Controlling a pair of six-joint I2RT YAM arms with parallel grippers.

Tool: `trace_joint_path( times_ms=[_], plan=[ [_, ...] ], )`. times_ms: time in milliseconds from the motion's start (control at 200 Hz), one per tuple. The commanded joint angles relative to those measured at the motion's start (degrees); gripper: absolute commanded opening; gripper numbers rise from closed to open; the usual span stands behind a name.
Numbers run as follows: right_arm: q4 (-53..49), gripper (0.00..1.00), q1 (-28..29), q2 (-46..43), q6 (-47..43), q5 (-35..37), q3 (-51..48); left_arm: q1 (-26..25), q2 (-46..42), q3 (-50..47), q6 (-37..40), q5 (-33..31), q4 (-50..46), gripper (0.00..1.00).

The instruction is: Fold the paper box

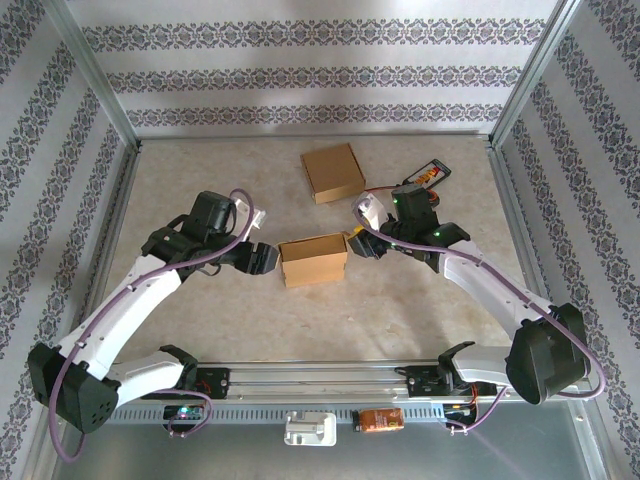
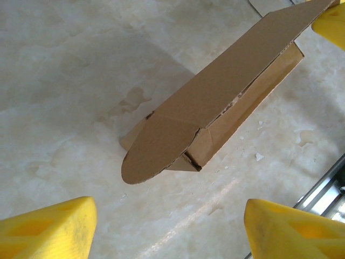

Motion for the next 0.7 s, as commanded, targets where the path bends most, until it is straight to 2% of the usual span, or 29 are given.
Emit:
trace_joint_path(
  times_ms=[0,105,245,505,695],
  plan=[
    [-1.3,0.3,0.5,-0.4,-0.8,0.0,1.6,-1.2,1.0,-0.1,0.8,-1.6,1.4,0.7],
    [-1.3,0.23,0.6,-0.1,-0.5,-0.2,1.7,-1.8,1.8,-0.1,0.5,-1.9,2.4,0.7],
    [-1.3,0.19,0.6,0.4,0.7,-0.4,2.4,-2.4,2.3,-0.1,0.0,-3.4,2.7,0.66],
    [-3.3,0.18,0.6,1.2,1.7,-1.7,4.3,-2.4,2.7,0.3,-1.1,-7.8,1.1,0.58],
    [-4.5,0.19,0.6,1.9,4.0,-1.6,5.6,-2.4,3.4,0.7,-0.7,-6.7,2.5,0.58]
  ],
)
